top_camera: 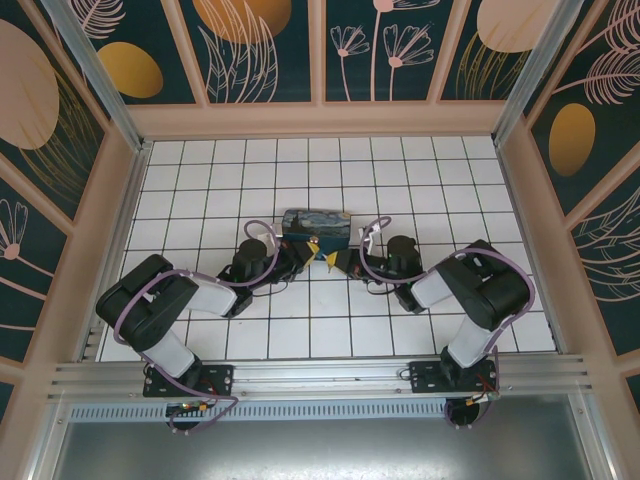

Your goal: Unlock a padlock with a key

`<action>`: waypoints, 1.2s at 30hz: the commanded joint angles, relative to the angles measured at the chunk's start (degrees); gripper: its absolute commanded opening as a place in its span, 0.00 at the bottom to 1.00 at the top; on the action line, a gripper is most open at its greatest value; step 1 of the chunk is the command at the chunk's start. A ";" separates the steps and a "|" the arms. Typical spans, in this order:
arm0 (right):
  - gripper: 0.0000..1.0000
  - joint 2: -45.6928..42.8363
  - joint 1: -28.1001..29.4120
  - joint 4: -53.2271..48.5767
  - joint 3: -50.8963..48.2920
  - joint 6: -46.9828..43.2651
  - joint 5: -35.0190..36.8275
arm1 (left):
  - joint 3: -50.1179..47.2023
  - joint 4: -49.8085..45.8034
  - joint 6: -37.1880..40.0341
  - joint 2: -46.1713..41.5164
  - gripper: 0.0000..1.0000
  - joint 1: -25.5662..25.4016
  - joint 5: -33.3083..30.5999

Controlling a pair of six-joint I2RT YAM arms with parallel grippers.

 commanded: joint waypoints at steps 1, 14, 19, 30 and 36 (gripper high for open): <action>0.00 -0.88 0.26 3.31 5.06 -1.43 2.19 | 0.38 5.84 -0.79 -1.24 0.00 -3.50 13.96; 0.00 4.76 4.86 5.04 14.80 4.32 0.24 | 0.08 3.82 1.40 -0.62 0.00 -3.58 13.23; 0.00 2.42 6.46 -9.36 18.14 -4.34 3.39 | 0.27 2.31 2.46 -0.79 0.00 -3.57 13.22; 0.00 2.56 6.66 -22.71 20.23 -17.09 10.68 | 0.03 0.95 3.20 -1.82 0.00 -3.62 13.18; 0.00 5.16 6.64 -5.45 18.48 -5.62 3.42 | 0.11 1.96 3.02 -1.76 0.00 -3.59 13.18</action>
